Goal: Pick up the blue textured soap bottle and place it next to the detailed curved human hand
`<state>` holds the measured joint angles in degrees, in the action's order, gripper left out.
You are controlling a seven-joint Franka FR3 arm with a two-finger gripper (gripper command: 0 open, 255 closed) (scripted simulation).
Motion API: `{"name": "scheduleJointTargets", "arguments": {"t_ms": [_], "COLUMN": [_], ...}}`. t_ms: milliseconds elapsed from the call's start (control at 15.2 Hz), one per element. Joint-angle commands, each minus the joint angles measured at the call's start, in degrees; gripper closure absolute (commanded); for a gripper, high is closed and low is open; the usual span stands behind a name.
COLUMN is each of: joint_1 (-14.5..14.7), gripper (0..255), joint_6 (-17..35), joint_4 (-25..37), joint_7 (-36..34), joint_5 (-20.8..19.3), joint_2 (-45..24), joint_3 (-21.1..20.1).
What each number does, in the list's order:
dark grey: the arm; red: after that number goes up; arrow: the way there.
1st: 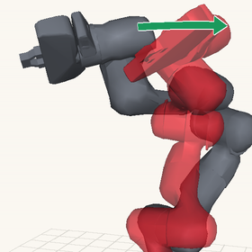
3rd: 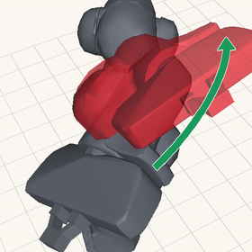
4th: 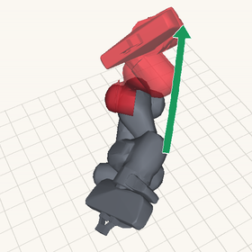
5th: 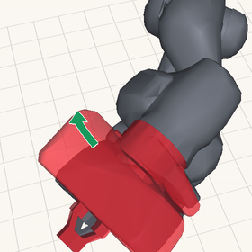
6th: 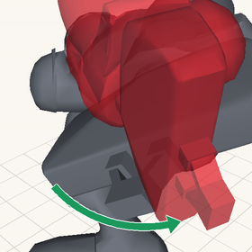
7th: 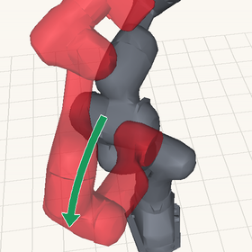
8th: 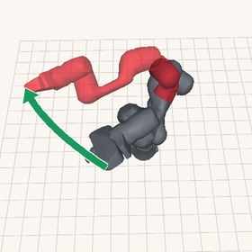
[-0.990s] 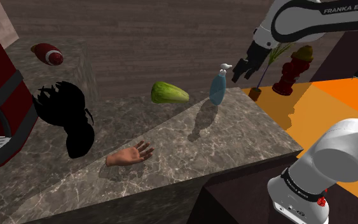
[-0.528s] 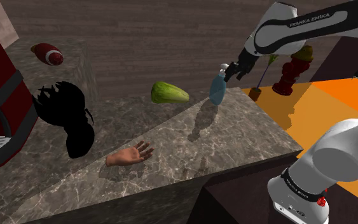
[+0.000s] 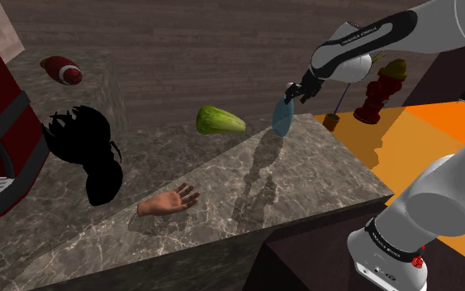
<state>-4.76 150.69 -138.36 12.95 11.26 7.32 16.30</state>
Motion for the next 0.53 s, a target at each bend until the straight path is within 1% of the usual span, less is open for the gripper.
{"name": "scheduleJointTargets", "arguments": {"t_ms": [0,462], "joint_1": [0.3,0.7], "gripper": [0,0], "joint_6": [3.0,6.9], "joint_4": [2.2,4.0], "joint_7": [3.2,7.8], "joint_5": [4.1,10.4], "joint_2": [-4.1,-10.1], "joint_3": [1.4,1.0]}}
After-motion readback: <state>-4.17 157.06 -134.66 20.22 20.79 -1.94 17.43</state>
